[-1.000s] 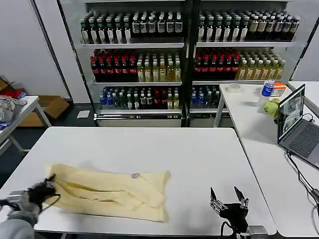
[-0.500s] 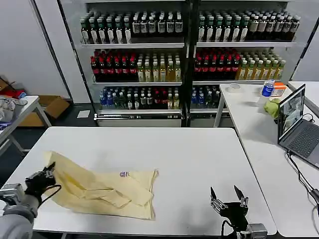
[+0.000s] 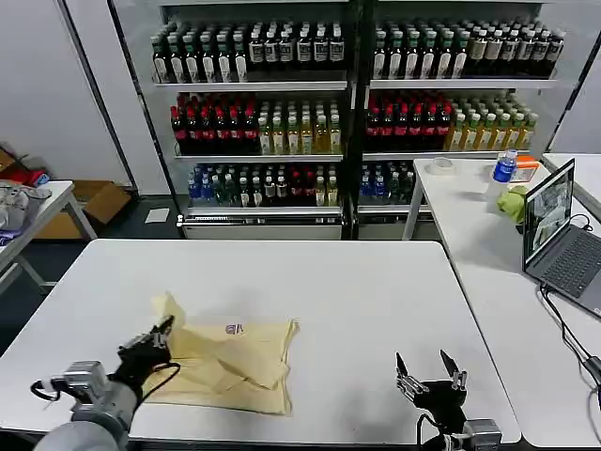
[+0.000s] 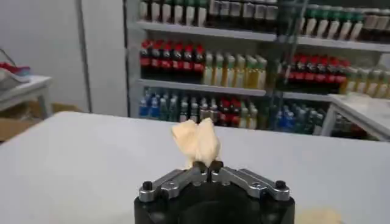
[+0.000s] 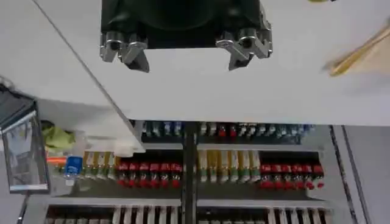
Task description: Fold and organize the clothes.
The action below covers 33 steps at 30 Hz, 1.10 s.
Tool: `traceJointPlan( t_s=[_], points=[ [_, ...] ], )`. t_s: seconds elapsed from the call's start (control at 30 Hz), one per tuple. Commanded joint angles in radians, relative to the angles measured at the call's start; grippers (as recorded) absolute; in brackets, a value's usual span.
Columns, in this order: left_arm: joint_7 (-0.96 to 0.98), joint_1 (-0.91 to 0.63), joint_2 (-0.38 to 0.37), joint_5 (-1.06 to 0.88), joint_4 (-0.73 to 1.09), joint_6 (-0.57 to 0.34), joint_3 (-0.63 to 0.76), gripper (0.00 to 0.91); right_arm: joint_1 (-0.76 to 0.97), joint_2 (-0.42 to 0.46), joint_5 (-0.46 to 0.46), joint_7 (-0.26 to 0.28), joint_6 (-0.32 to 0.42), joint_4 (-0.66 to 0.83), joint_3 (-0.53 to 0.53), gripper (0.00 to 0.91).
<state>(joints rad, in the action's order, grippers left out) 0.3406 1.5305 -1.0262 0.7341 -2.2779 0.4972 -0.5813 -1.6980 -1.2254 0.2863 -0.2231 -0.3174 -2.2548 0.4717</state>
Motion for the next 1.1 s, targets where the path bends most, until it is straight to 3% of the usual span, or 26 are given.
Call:
traceJointPlan(
  t_s=[0.03,0.4,0.93,0.97,1.0,1.03,1.07,1.1],
  points=[
    [0.021,-0.035,-0.045,-0.08,0.004,0.003,0.213,0.01,0.006,-0.001,-0.001,-0.001,0.0,0.007,-0.009,0.907],
    [0.074,-0.105,-0.125,-0.186,0.083,0.017,0.391,0.01,0.003,0.002,-0.001,-0.001,0.0,0.004,-0.008,0.907],
    [0.084,-0.269,-0.17,-0.177,0.191,0.023,0.42,0.02,-0.002,-0.005,-0.005,-0.002,-0.001,-0.002,-0.011,0.907],
    [0.082,-0.27,-0.169,-0.18,0.198,0.023,0.424,0.081,-0.002,-0.005,-0.004,-0.002,-0.002,-0.002,-0.011,0.907],
    [0.081,-0.269,-0.168,-0.18,0.199,0.025,0.427,0.474,-0.002,-0.005,-0.004,-0.002,-0.002,-0.002,-0.01,0.907],
    [0.075,-0.264,-0.166,-0.182,0.198,0.029,0.43,0.746,-0.002,-0.005,-0.004,-0.002,-0.002,-0.002,-0.01,0.907],
    [0.072,-0.261,-0.166,-0.182,0.197,0.03,0.432,0.907,-0.002,-0.005,-0.004,-0.002,-0.002,-0.002,-0.009,0.907],
    [0.068,-0.26,-0.166,-0.182,0.196,0.031,0.432,0.907,-0.002,-0.005,-0.004,-0.002,-0.002,-0.002,-0.008,0.907]
  ],
)
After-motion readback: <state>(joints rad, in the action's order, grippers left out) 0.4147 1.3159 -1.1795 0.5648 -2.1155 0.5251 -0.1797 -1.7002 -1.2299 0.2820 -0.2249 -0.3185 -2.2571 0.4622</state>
